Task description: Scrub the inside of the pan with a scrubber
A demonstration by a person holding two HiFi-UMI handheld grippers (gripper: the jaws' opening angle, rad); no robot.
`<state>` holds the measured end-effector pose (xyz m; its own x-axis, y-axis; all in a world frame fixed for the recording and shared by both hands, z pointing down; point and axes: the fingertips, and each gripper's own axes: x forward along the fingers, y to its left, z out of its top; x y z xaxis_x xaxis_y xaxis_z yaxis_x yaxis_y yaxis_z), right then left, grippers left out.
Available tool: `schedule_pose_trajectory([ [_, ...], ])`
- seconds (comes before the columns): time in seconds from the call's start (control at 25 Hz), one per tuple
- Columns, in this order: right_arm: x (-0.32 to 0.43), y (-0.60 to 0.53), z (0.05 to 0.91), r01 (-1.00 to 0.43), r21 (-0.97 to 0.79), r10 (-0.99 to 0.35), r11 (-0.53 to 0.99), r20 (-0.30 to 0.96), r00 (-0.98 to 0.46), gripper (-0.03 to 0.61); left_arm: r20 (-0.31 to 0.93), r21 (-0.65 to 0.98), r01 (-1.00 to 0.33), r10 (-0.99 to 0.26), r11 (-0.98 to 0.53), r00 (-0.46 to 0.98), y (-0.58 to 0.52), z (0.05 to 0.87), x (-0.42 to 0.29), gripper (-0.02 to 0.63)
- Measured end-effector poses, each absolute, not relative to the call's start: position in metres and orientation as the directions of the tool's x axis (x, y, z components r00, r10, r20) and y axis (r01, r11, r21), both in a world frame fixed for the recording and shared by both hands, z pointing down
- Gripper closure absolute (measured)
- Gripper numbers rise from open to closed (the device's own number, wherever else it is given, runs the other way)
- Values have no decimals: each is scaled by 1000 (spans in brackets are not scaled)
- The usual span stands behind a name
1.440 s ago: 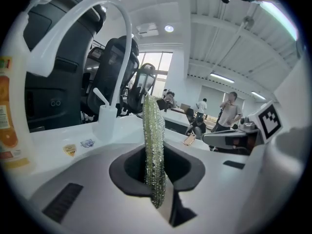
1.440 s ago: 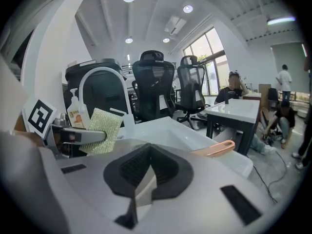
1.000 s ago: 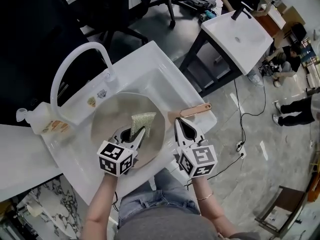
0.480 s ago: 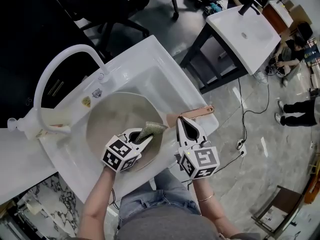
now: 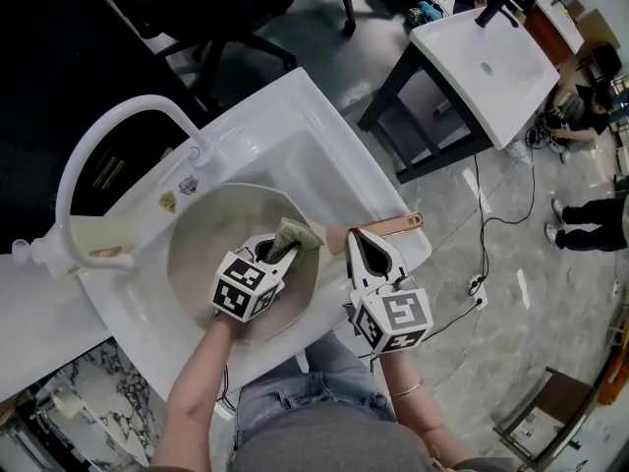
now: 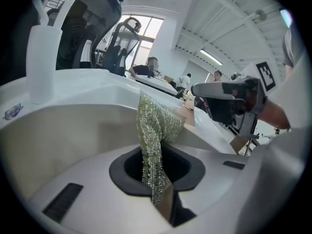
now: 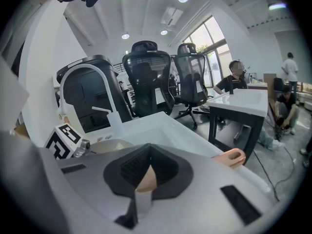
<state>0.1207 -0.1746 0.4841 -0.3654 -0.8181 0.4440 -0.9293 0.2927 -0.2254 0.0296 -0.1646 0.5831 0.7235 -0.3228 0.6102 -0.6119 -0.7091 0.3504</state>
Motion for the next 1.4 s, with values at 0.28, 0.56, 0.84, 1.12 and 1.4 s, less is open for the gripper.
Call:
schedule_pose_trajectory([
  [0.28,120,-178,486,-925,-227,-810,304,450,-376,568,644,265,-714,-432,-648,631,-191,596,11,554],
  [0.56,119,-176,487,-921,-229,-801,315,455,-388,568,685,183,-826,-533,-534,496,-218,604,-18,554],
  [0.84,120,-172,485,-920,-224,-800,320,456,-389,568,714,93,-912,-611,-400,341,-237,605,-51,554],
  [1.12,112,-167,481,-916,-218,-800,336,447,-400,568,740,-6,-975,-657,-222,145,-244,605,-107,554],
  [1.4,99,-159,475,-911,-210,-795,356,444,-413,568,757,-71,-996,-653,-53,-19,-233,599,-153,552],
])
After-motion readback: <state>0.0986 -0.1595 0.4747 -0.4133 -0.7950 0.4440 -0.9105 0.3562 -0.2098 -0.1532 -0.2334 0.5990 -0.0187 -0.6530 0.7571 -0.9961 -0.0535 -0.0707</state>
